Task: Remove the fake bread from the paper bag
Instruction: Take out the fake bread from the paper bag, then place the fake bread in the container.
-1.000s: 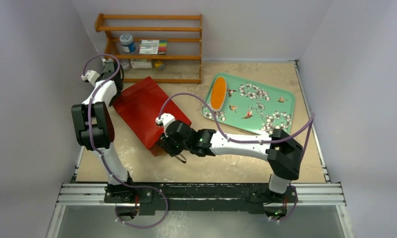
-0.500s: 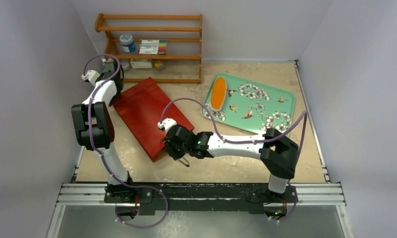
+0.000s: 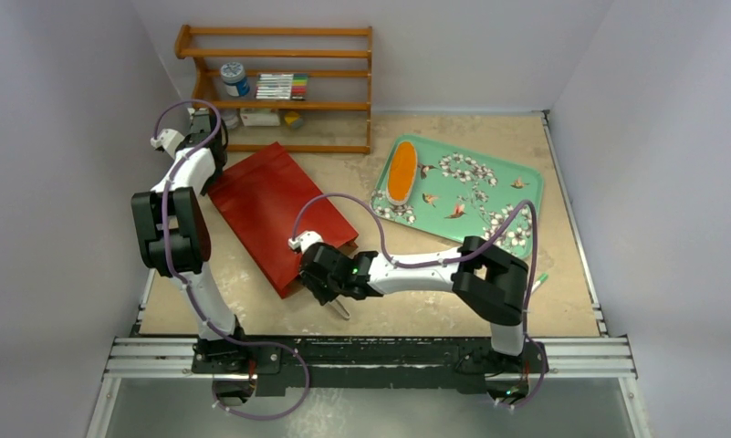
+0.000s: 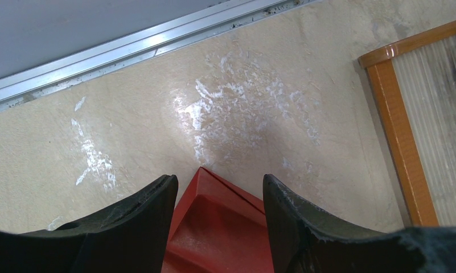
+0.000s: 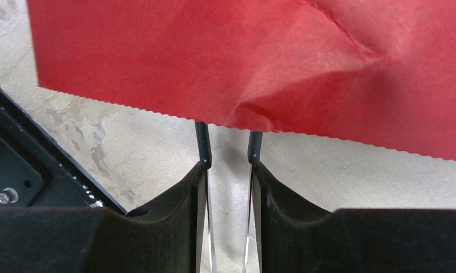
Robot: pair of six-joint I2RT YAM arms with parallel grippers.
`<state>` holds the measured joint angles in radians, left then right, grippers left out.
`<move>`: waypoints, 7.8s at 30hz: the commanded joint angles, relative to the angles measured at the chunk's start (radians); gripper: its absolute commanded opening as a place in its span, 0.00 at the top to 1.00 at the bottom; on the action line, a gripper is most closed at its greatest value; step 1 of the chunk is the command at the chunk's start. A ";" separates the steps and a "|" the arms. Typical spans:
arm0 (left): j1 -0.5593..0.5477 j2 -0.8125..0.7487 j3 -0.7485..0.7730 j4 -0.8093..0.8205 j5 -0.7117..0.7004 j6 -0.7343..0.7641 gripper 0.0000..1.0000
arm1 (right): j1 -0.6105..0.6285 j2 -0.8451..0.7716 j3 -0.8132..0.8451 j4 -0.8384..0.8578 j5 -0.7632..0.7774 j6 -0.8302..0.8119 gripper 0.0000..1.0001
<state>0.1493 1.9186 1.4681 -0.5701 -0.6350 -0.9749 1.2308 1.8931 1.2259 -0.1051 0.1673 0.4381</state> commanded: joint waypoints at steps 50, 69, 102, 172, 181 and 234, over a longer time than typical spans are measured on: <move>0.001 -0.001 -0.021 0.071 0.031 0.026 0.44 | -0.053 0.243 0.337 -0.219 0.140 0.027 0.49; -0.025 -0.005 -0.086 0.100 0.046 0.009 0.44 | -0.114 0.329 0.421 -0.165 0.110 -0.012 0.53; -0.031 -0.079 -0.050 0.059 0.047 -0.065 0.44 | -0.108 -0.041 0.102 -0.301 0.073 0.037 0.98; -0.031 -0.164 -0.209 0.182 0.115 -0.102 0.44 | -0.837 -0.016 0.180 -0.324 0.143 0.009 0.88; -0.031 -0.160 -0.209 0.184 0.116 -0.114 0.44 | -0.837 0.022 0.202 -0.362 0.108 -0.006 0.68; -0.027 -0.174 -0.207 0.153 0.113 -0.103 0.43 | -0.837 -0.202 0.000 -0.378 0.036 0.082 0.57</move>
<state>0.1230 1.7870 1.2564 -0.4141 -0.5194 -1.0813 0.3916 1.7687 1.2453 -0.4797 0.2134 0.4908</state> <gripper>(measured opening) 0.565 0.434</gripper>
